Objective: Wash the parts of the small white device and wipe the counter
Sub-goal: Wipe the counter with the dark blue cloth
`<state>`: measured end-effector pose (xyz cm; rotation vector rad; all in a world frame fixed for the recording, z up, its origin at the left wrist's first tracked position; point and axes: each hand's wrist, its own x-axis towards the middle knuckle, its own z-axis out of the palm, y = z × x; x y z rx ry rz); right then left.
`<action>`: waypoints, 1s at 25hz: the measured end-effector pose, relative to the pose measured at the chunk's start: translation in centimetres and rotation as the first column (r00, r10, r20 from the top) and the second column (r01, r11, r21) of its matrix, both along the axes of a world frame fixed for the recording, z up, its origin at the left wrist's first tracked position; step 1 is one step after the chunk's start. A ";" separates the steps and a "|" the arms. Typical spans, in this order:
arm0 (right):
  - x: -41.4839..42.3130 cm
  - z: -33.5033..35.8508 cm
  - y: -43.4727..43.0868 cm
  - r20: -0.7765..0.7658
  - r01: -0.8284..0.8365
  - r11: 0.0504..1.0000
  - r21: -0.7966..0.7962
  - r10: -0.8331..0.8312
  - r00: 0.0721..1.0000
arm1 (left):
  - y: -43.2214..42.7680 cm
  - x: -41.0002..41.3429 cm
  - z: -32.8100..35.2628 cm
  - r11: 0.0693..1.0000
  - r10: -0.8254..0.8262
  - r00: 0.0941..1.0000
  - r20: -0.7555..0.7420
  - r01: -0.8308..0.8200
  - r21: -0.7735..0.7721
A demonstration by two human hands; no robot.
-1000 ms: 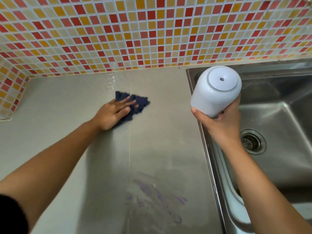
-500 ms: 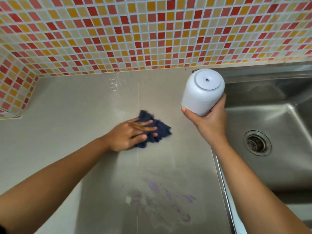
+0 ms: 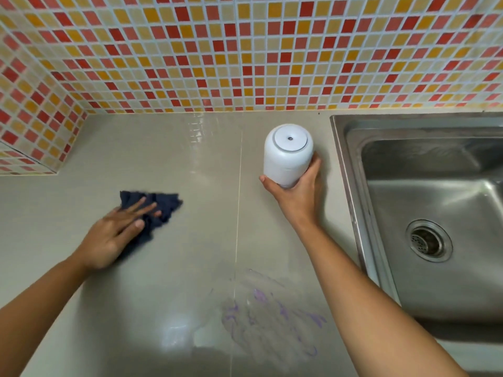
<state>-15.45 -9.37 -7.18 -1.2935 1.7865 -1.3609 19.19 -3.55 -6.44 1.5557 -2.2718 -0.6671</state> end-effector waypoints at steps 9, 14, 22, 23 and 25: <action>-3.8 1.7 5.0 -0.196 -0.206 0.947 0.245 0.257 0.946 | 14.1 -6.7 -0.7 0.993 0.113 0.980 0.164 -0.114 -0.003; -10.9 1.0 18.8 -0.523 -0.227 0.851 0.473 0.479 0.705 | 19.3 -6.0 -0.4 0.954 0.293 0.914 0.283 -0.300 -0.017; -12.5 -0.5 20.8 -0.541 -0.266 0.767 0.583 0.612 0.577 | 12.2 -17.2 -0.7 0.990 0.119 0.965 0.234 -0.133 0.043; -12.5 -0.5 20.8 -0.539 -0.266 0.770 0.580 0.608 0.583 | 15.2 -16.7 -0.8 0.996 0.073 0.971 0.228 -0.084 0.035; -12.4 -0.3 21.0 -0.535 -0.271 0.774 0.572 0.603 0.592 | 21.4 -14.1 -1.0 1.000 0.030 0.963 0.266 -0.028 -0.011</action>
